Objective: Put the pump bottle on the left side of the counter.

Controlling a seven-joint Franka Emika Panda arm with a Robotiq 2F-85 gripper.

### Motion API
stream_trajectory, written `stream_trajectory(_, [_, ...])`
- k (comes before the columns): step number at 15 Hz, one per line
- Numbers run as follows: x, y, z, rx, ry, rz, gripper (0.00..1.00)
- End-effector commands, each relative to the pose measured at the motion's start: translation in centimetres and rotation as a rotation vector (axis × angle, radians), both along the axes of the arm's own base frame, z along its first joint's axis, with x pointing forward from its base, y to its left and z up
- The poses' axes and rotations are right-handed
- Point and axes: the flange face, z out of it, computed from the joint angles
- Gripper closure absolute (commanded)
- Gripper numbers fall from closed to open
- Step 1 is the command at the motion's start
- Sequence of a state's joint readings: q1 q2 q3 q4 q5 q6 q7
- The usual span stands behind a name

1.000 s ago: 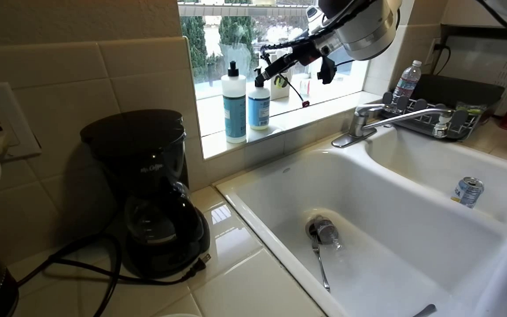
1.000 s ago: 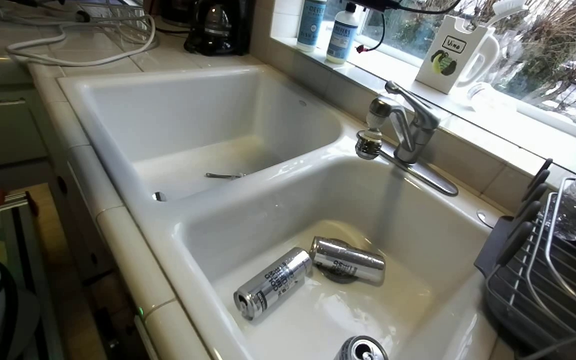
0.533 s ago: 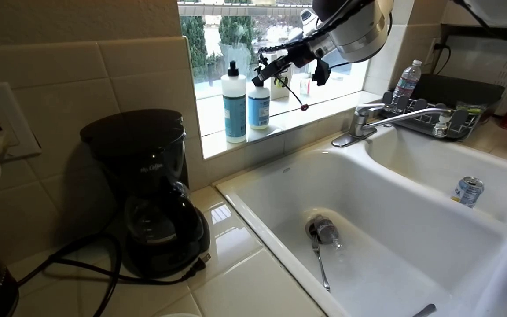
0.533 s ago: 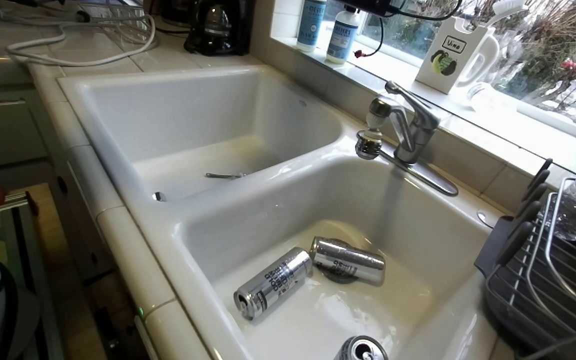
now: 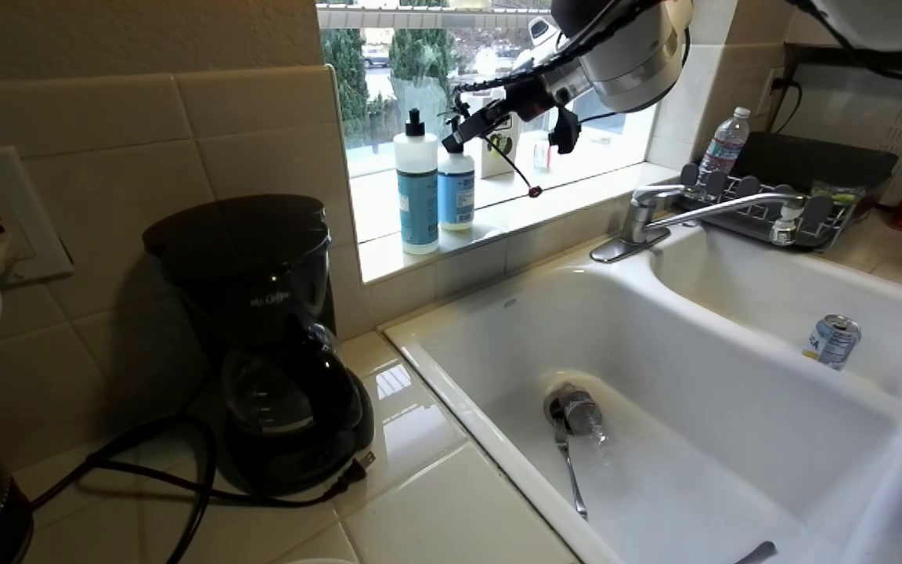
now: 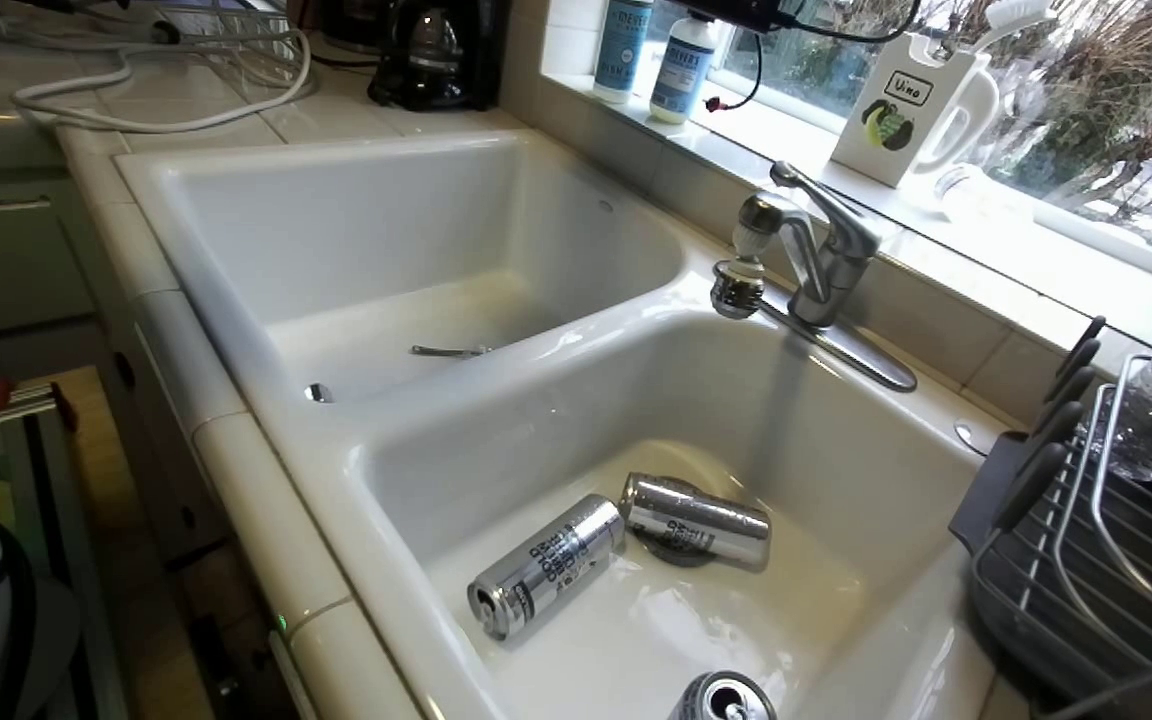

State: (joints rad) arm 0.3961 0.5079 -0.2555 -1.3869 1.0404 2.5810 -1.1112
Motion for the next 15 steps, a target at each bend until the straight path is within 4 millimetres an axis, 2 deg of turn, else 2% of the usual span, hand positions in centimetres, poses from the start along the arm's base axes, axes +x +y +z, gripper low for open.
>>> stream_trajectory(1, [-3.5, -0.1, 2.6, -0.033, -0.010, 0.022, 0.92])
stream_trajectory(5, [-7.8, -0.5, 4.0, -0.064, -0.010, -0.027, 0.92])
stream_trajectory(9, [-12.7, -0.7, 4.6, -0.072, -0.003, -0.110, 0.92])
stream_trajectory(12, [-16.8, 0.5, 4.4, -0.079, -0.025, -0.144, 0.92])
stream_trajectory(15, [-21.3, 3.0, 3.1, -0.077, -0.039, -0.143, 0.92])
